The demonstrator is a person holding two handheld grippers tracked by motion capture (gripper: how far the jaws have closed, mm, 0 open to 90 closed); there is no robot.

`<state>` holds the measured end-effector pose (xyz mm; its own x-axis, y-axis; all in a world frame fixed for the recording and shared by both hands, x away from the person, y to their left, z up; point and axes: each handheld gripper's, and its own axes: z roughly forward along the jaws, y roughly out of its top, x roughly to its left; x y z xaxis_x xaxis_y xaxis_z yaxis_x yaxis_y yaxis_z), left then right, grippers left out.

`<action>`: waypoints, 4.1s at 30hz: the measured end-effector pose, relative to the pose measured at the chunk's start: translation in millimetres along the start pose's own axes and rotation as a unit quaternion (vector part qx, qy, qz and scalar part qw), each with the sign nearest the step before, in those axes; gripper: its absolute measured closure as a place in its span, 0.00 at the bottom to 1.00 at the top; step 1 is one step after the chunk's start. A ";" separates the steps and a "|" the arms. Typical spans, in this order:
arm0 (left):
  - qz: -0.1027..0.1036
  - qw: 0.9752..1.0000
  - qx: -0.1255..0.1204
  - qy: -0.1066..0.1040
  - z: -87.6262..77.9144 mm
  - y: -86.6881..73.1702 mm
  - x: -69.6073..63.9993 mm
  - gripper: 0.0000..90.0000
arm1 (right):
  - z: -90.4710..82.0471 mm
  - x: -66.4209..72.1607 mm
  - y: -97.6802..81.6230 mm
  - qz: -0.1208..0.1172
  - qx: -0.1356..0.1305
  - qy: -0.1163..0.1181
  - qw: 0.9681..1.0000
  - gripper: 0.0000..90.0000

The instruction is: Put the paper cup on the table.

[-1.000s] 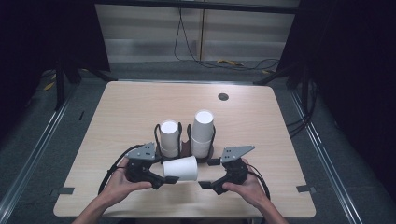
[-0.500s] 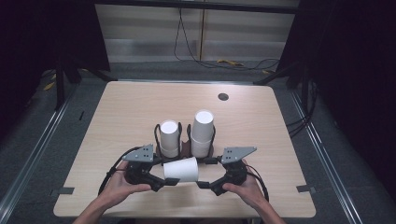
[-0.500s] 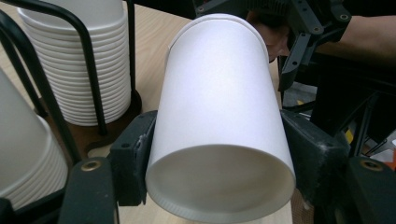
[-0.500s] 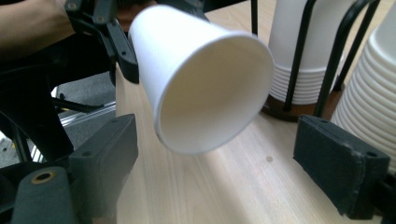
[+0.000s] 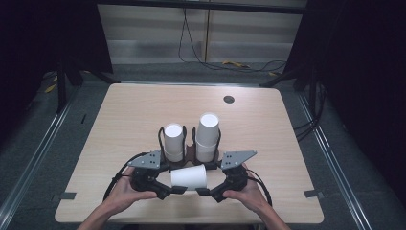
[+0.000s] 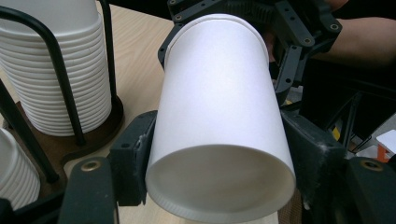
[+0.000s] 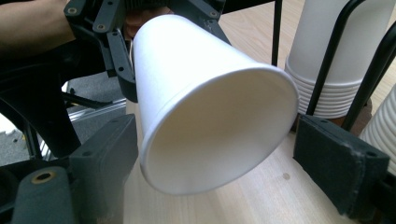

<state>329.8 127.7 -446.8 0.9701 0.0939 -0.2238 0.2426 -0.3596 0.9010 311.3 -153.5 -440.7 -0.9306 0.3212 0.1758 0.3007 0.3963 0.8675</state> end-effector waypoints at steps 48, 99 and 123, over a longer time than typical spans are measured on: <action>-0.024 0.997 0.047 0.058 -11.9 -17.1 5.0 0.19 | -6.1 -6.3 4.8 0.030 -0.006 0.001 1.000 0.26; -0.027 0.989 0.047 0.138 -41.6 -35.0 18.7 0.18 | -80.3 -33.0 -12.1 0.101 0.127 -0.140 0.977 0.27; -0.030 0.987 0.047 0.148 -45.7 -38.2 21.5 0.18 | -106.6 -86.1 11.5 0.135 0.221 -0.234 0.937 0.26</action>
<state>341.2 185.9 -469.1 0.9136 0.3796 -0.1456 0.3132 -0.4291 0.8472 372.6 -268.3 -396.3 -0.6458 0.7620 0.0483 0.6654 0.5306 0.5251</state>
